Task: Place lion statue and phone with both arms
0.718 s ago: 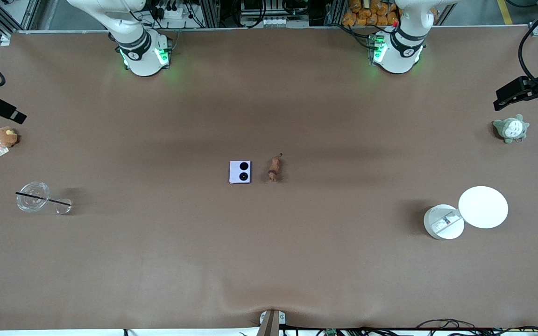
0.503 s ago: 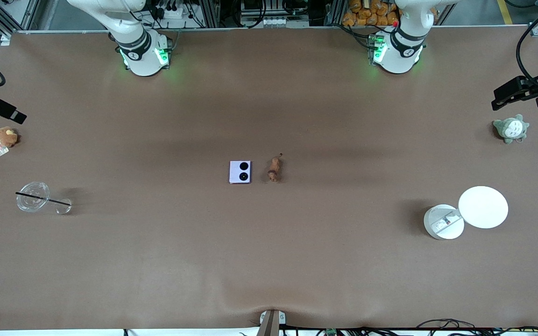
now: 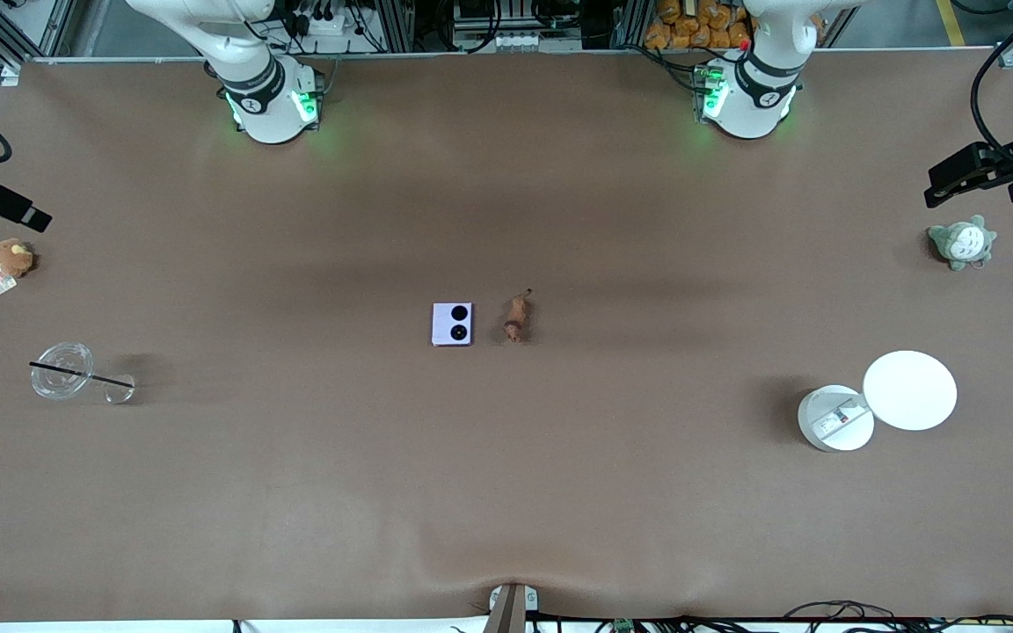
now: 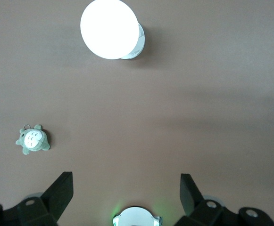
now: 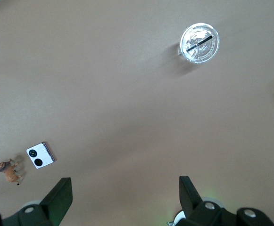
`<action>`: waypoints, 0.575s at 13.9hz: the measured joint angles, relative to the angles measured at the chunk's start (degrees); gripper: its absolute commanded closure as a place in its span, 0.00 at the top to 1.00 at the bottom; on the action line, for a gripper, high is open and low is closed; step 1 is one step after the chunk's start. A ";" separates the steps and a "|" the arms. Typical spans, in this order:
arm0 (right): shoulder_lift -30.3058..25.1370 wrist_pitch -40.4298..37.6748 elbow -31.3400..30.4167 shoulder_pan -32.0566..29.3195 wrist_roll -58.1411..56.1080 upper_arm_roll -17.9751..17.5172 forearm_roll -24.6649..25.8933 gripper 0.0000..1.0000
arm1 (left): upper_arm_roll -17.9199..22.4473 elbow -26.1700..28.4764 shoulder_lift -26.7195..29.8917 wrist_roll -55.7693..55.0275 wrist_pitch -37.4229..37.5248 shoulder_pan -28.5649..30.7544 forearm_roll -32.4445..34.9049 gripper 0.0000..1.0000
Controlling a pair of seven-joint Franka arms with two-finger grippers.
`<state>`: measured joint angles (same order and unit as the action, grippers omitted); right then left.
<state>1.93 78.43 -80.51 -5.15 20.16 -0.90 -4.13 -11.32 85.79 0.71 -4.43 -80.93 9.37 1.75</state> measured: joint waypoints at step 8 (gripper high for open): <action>0.00 -0.19 0.00 0.03 0.00 -0.03 0.46 1.00 | 0.00 -0.17 -0.01 0.00 0.00 0.03 0.00 1.00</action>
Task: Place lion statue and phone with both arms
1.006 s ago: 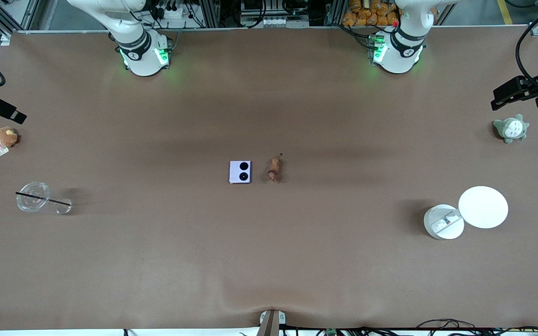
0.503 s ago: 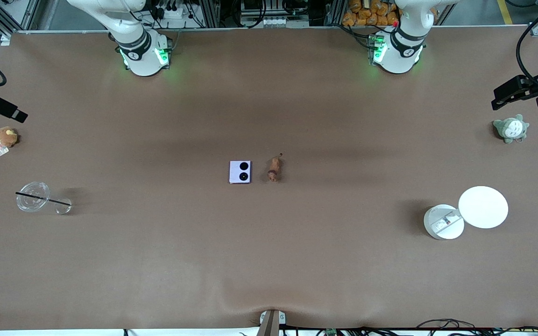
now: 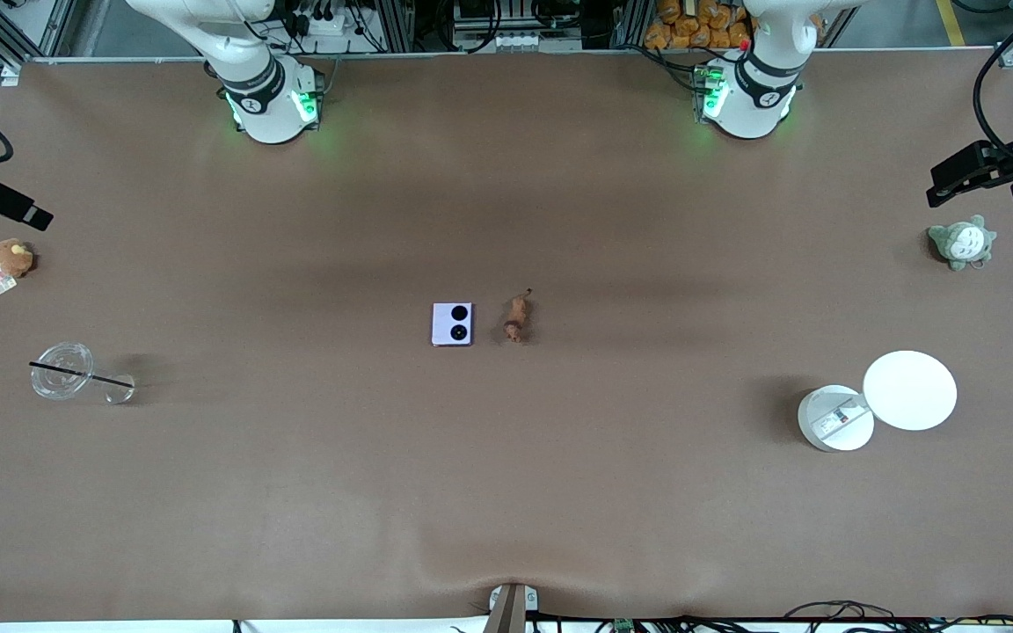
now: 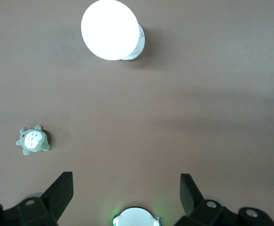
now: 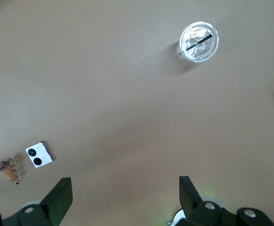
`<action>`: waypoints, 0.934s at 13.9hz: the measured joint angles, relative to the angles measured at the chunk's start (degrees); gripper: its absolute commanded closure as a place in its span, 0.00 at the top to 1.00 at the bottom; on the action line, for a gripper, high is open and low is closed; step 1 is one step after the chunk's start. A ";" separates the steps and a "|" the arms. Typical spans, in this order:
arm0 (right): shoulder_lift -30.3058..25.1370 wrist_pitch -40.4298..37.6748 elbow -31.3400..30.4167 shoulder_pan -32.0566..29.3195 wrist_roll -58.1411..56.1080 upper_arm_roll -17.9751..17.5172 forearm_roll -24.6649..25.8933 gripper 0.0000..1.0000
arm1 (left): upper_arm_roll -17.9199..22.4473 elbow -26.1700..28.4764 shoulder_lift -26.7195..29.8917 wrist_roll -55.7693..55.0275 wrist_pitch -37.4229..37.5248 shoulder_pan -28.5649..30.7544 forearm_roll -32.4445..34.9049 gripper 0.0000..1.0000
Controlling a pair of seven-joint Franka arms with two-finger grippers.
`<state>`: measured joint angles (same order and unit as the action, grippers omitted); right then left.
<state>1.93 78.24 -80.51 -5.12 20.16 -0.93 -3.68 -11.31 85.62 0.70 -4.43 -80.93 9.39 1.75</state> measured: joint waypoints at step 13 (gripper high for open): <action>0.00 -0.08 0.01 2.43 -5.92 -0.17 4.68 1.00 | -0.22 0.00 -0.30 0.00 0.07 -0.34 0.00 1.00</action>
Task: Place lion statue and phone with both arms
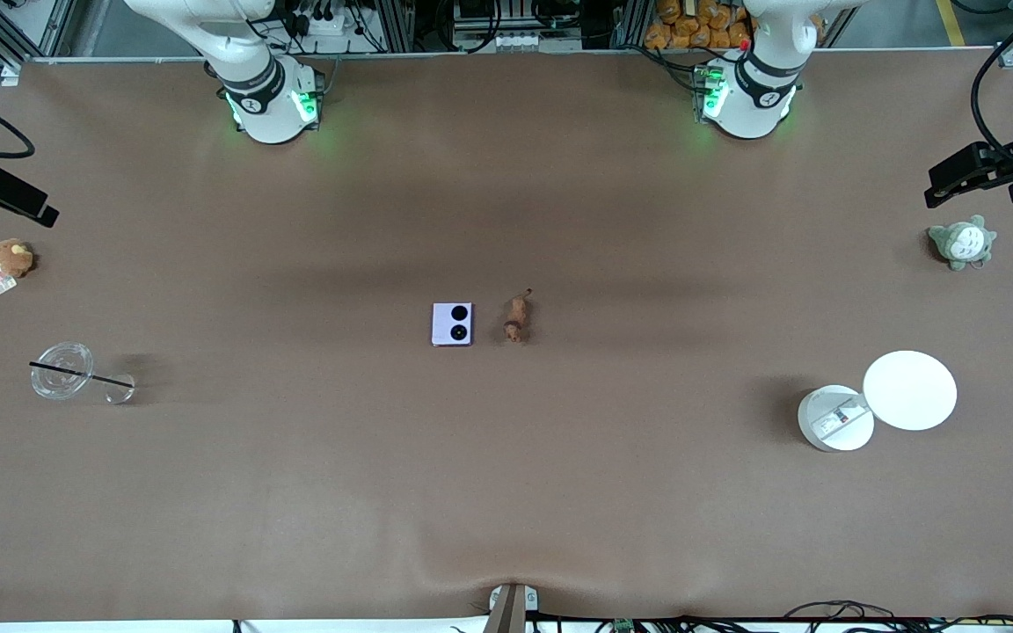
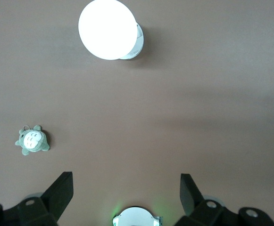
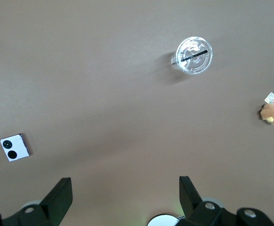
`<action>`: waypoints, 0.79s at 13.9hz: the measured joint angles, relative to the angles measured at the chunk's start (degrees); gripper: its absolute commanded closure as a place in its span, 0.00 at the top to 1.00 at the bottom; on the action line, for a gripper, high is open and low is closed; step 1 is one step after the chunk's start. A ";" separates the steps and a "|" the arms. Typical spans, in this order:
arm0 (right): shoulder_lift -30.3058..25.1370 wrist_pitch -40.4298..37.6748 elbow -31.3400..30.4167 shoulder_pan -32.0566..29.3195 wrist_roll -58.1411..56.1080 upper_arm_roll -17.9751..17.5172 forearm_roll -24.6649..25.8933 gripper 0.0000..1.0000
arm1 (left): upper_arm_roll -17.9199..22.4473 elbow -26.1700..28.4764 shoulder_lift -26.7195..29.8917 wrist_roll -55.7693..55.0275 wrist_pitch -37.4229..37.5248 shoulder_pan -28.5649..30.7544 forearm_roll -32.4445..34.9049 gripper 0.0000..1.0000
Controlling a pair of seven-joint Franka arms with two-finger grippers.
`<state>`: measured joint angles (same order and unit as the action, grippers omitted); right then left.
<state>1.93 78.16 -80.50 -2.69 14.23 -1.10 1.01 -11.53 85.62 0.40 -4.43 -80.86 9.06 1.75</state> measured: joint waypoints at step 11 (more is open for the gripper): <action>0.42 -0.31 0.06 0.05 -0.04 -0.09 -0.03 1.00 | -14.40 -0.13 -17.82 -27.53 -13.50 -13.55 0.01 1.00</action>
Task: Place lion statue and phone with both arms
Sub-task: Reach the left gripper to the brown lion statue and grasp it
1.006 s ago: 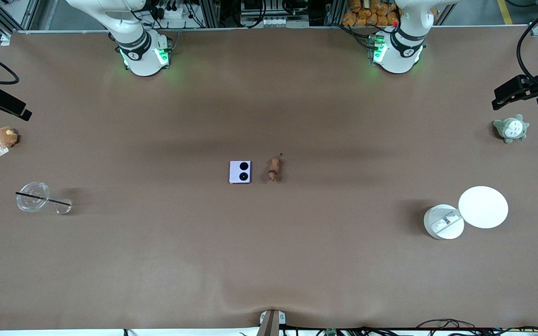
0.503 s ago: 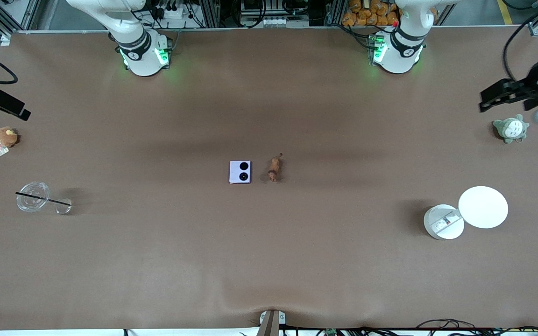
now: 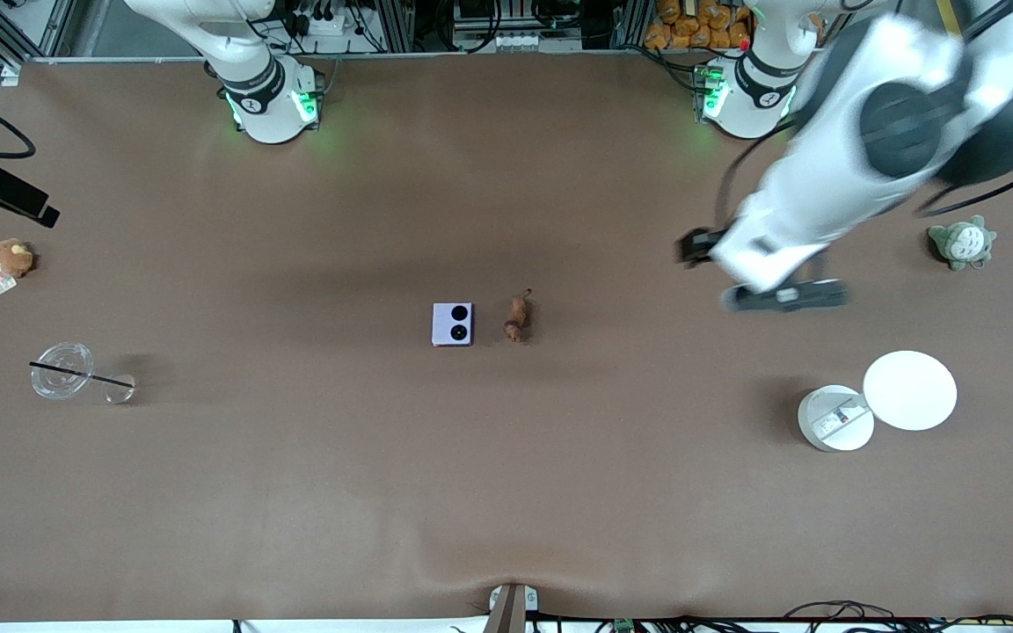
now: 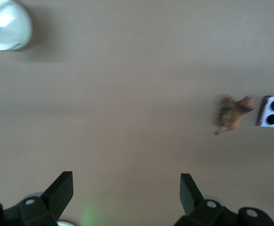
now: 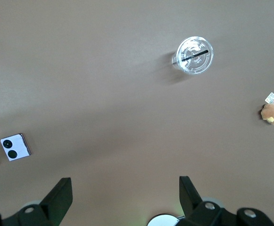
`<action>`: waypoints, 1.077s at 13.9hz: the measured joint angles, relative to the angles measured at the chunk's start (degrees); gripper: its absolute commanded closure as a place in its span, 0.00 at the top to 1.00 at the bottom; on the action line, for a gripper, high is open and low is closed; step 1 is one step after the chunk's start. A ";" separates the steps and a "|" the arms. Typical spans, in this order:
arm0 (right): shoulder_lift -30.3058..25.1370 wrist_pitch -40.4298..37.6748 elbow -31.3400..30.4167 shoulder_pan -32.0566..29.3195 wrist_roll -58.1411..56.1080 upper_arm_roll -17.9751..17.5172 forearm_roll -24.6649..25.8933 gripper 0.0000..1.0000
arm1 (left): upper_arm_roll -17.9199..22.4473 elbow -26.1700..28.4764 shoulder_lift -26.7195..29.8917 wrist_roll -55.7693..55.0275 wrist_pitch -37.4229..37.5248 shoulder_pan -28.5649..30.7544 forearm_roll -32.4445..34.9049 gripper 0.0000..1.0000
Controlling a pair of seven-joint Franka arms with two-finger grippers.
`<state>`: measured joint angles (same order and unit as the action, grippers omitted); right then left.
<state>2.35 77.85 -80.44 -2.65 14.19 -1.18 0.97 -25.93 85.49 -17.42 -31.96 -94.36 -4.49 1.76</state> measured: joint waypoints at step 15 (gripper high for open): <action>4.12 -5.77 -0.09 0.26 -0.25 -0.28 -0.28 1.00 | 15.20 -9.45 -28.60 -16.01 -25.32 -34.46 7.80 1.00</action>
<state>6.47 72.08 -80.53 -2.38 13.94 -1.47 0.69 -10.73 76.04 -46.02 -47.97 -119.68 -38.95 9.55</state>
